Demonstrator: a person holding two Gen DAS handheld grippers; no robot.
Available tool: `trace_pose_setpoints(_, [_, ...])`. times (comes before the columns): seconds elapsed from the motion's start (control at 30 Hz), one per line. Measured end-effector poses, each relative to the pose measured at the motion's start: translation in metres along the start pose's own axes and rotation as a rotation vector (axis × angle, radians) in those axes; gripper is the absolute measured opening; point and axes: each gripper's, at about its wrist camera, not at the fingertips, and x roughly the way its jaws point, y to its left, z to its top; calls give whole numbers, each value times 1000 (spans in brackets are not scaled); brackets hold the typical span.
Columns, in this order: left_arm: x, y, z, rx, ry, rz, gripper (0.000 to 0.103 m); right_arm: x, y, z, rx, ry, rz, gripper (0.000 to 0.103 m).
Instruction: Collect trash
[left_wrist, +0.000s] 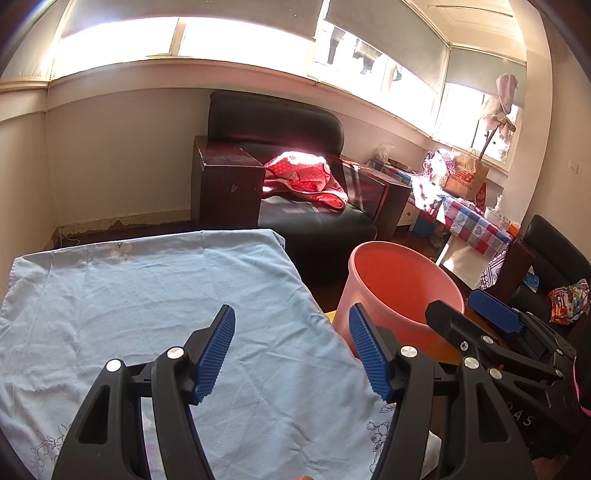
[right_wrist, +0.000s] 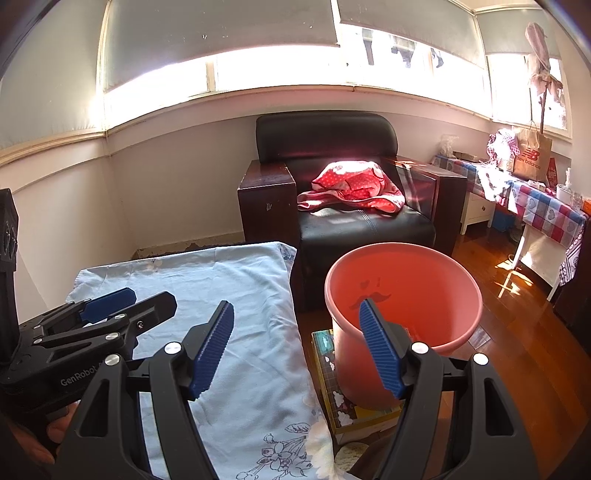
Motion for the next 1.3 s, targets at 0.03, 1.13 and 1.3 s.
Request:
trace_pose_setpoints(0.03, [0, 0, -1, 1, 1, 1, 63, 0, 0, 0, 0, 1, -1, 71])
trace_pose_setpoints(1.13, [8, 4, -9, -10, 25, -2, 63, 8, 0, -8, 11, 26, -9, 71])
trace_pose_setpoints(1.3, [8, 4, -9, -11, 25, -2, 63, 8, 0, -8, 11, 26, -10, 71])
